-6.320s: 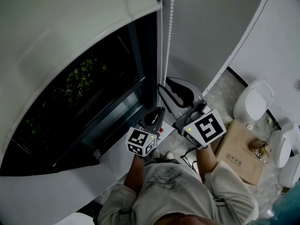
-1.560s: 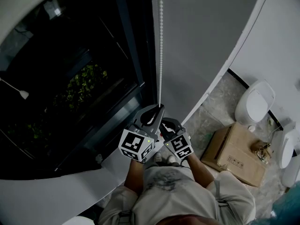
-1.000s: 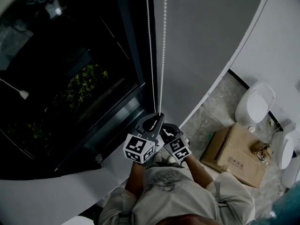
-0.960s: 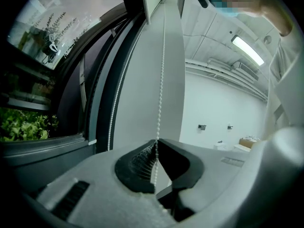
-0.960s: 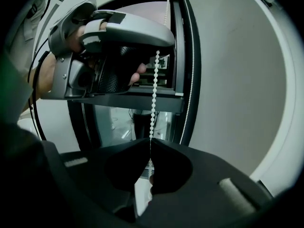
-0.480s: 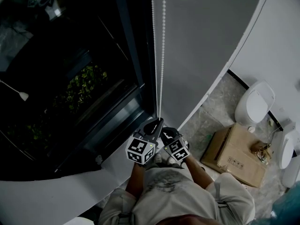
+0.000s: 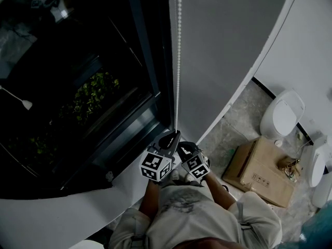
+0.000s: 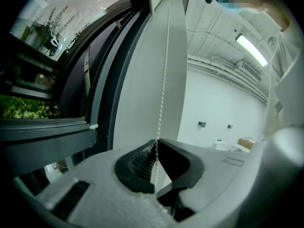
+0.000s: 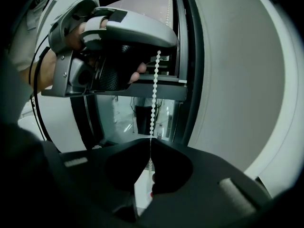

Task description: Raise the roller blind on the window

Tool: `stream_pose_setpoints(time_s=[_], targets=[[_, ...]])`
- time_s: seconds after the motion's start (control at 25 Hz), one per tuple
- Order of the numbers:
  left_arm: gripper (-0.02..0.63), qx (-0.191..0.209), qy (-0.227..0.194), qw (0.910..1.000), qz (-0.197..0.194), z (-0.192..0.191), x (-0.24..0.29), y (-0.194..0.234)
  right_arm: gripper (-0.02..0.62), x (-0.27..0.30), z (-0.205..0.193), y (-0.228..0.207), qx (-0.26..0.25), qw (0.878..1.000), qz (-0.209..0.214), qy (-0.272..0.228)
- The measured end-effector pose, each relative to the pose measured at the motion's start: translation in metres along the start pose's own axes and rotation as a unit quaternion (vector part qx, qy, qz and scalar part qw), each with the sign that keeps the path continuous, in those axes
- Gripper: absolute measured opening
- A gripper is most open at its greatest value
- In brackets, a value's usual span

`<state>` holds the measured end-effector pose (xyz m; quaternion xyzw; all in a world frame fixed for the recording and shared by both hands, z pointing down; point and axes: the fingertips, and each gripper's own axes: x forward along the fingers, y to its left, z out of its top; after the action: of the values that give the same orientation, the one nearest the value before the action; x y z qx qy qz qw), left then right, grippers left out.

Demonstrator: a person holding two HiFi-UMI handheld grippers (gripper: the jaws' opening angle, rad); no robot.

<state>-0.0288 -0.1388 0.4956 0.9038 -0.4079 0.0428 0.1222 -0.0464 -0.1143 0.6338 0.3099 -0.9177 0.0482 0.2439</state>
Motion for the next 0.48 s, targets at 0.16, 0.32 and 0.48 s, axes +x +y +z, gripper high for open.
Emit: stream_pose_setpoints(time_s=[0.16, 0.32, 0.48], targets=[[0.023, 0.003, -0.002, 1.0000, 0.004, 0.002, 0.001, 0.003, 0.020, -0.003, 0.006, -0.002, -0.003, 1.000, 0.003, -0.005], [0.023, 0.008, -0.003, 0.9999, 0.014, 0.004, 0.002, 0.012, 0.034, -0.016, 0.031, -0.005, 0.006, 0.999, 0.004, -0.039], [0.023, 0.011, -0.006, 0.9996, 0.024, 0.006, 0.003, 0.022, 0.043, -0.036, 0.064, -0.015, 0.004, 0.997, -0.006, -0.078]])
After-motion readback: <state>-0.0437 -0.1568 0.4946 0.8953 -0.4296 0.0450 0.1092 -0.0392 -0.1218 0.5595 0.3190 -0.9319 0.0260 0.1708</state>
